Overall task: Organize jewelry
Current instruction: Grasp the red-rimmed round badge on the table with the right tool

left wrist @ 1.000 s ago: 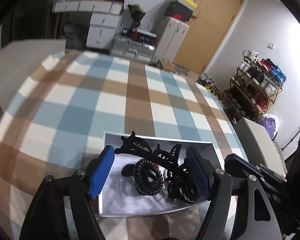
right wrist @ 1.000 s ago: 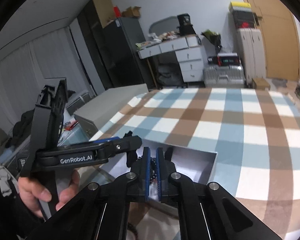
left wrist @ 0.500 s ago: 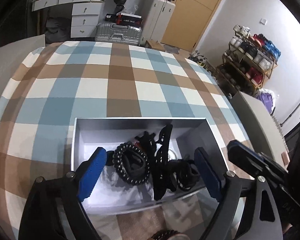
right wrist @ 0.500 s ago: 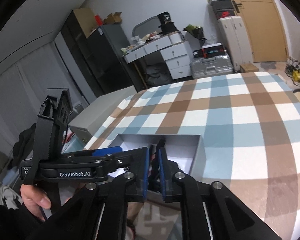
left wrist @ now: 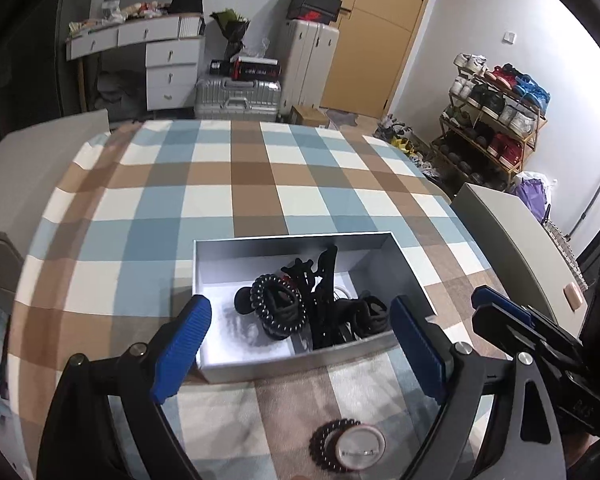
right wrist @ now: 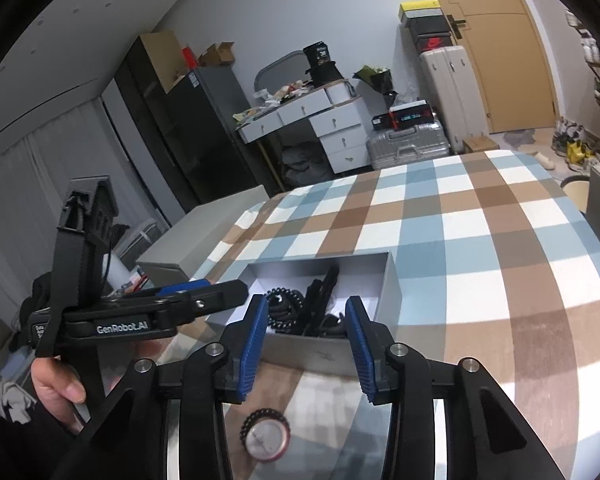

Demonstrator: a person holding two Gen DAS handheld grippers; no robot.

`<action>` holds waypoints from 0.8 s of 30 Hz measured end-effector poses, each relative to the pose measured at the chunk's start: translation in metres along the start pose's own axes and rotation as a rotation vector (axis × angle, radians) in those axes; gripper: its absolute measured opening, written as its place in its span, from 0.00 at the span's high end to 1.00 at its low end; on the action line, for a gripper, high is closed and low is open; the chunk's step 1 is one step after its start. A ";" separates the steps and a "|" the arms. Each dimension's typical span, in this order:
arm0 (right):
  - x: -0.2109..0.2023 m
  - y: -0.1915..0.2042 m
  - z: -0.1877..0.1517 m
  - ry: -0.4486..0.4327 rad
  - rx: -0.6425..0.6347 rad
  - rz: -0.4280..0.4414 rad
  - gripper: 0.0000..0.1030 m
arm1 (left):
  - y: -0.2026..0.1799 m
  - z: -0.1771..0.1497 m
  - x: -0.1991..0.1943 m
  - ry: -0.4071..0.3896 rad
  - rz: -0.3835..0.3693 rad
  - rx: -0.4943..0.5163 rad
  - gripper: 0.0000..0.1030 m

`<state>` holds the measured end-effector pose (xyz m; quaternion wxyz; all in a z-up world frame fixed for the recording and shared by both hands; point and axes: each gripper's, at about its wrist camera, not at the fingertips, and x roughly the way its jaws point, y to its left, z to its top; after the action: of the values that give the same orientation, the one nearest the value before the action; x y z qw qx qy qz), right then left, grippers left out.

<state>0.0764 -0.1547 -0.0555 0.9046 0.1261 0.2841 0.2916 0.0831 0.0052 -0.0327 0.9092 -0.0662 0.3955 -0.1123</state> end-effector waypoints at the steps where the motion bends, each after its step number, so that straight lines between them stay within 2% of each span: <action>1: -0.004 0.002 -0.001 -0.006 -0.003 -0.004 0.59 | -0.001 -0.001 -0.004 -0.009 0.006 0.006 0.15; 5: -0.017 0.008 -0.007 -0.035 -0.007 -0.014 0.48 | -0.005 -0.005 -0.014 -0.037 0.035 0.024 0.14; 6: -0.020 0.010 -0.008 -0.043 -0.007 -0.016 0.43 | -0.006 -0.006 -0.016 -0.042 0.032 0.032 0.14; 8: -0.026 0.013 -0.012 -0.058 -0.006 -0.024 0.40 | -0.007 -0.010 -0.021 -0.051 0.016 0.046 0.14; 9: -0.028 0.015 -0.014 -0.061 -0.010 -0.032 0.39 | -0.008 -0.014 -0.025 -0.056 0.011 0.051 0.13; 11: -0.030 0.018 -0.019 -0.058 -0.021 -0.045 0.38 | -0.008 -0.021 -0.031 -0.066 0.017 0.053 0.02; 18: -0.030 0.031 -0.049 -0.018 -0.027 -0.071 0.31 | 0.005 -0.048 -0.045 -0.106 0.039 0.015 0.02; 21: -0.023 0.036 -0.064 0.026 -0.047 -0.075 0.31 | 0.006 -0.066 -0.042 -0.088 0.028 0.040 0.01; 24: -0.014 0.039 -0.080 0.077 -0.069 -0.090 0.31 | 0.010 -0.086 -0.037 -0.062 0.050 0.061 0.01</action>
<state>0.0027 -0.1270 -0.0985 0.9090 0.0705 0.3141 0.2648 -0.0034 0.0213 -0.0668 0.9251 -0.0319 0.3652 -0.0995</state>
